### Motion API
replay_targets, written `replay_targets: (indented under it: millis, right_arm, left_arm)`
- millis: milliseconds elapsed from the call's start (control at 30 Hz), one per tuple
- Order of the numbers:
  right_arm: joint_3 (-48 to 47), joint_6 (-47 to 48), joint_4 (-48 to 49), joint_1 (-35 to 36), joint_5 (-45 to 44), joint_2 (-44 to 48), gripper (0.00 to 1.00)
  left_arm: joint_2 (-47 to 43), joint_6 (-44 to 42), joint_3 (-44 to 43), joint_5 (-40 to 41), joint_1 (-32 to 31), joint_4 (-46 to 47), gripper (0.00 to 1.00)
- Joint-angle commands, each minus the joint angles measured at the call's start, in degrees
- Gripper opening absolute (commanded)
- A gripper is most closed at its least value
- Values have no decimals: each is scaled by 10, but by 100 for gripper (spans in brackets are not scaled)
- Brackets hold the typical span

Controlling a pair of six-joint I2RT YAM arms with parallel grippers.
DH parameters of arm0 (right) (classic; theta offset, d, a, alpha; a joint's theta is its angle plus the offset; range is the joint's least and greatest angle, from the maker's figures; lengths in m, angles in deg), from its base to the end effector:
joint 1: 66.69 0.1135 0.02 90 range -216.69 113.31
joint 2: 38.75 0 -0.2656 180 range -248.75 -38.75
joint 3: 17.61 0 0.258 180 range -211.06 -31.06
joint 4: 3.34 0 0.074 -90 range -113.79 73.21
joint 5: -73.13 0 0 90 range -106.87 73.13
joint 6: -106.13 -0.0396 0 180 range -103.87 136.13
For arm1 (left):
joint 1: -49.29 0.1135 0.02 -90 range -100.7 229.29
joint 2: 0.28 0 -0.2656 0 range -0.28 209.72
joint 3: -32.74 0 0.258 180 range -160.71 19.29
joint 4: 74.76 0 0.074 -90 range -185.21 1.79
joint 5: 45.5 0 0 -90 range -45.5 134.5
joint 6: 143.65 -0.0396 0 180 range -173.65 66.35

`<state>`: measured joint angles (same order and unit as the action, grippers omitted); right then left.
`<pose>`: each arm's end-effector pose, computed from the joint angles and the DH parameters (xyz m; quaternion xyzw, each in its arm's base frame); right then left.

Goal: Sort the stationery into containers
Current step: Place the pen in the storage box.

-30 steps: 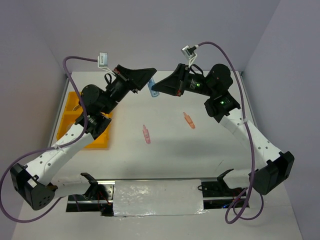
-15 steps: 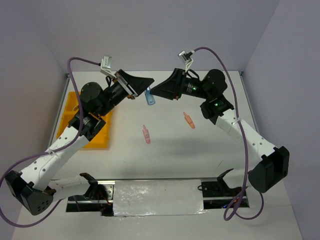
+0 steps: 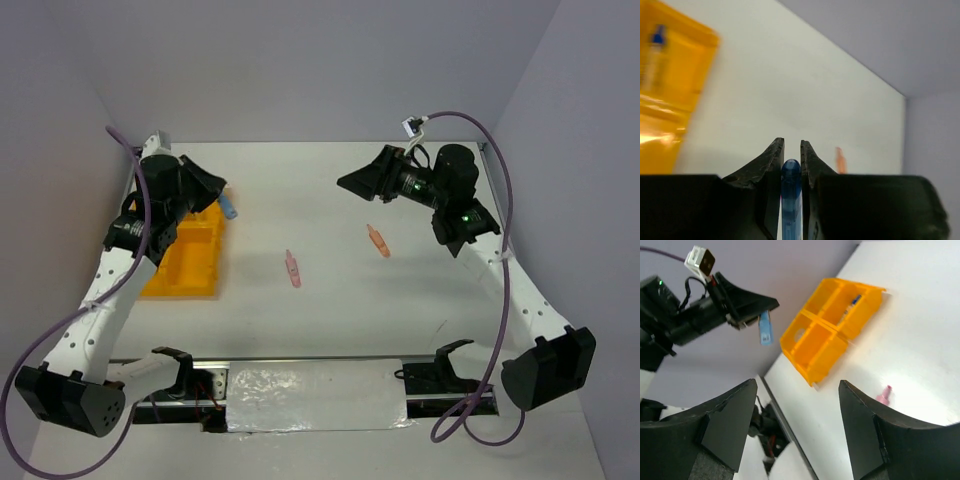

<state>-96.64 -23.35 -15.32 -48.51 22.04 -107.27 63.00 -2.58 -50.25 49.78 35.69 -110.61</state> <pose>0.2594 0.1114 0.4050 -0.1037 0.7066 0.5263 0.4615 0.2462 -0.0558 0.4062 -0.2827 0.7473 -0.2899 0.5268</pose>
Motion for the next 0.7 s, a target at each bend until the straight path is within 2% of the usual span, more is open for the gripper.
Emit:
replay_targets:
  millis: [0,133,333,467,633,667]
  right_arm:
    - [-26,103,-109,3,-31,37,74]
    - [-8,122,-127,3,-35,58,74]
    - [10,157,-160,2,-37,81,74]
    - [13,171,-176,1,-28,92,74]
    - [14,188,-197,1,-23,99,74]
    - [15,190,-197,2,-22,101,74]
  left_arm:
    - [17,-106,13,131,41,-92,0]
    - [41,-165,65,152,100,-51,0]
    - [88,-245,99,191,120,-14,0]
    - [122,-266,121,164,131,36,0]
    - [148,-265,135,174,132,49,0]
    - [151,-265,144,172,132,52,3]
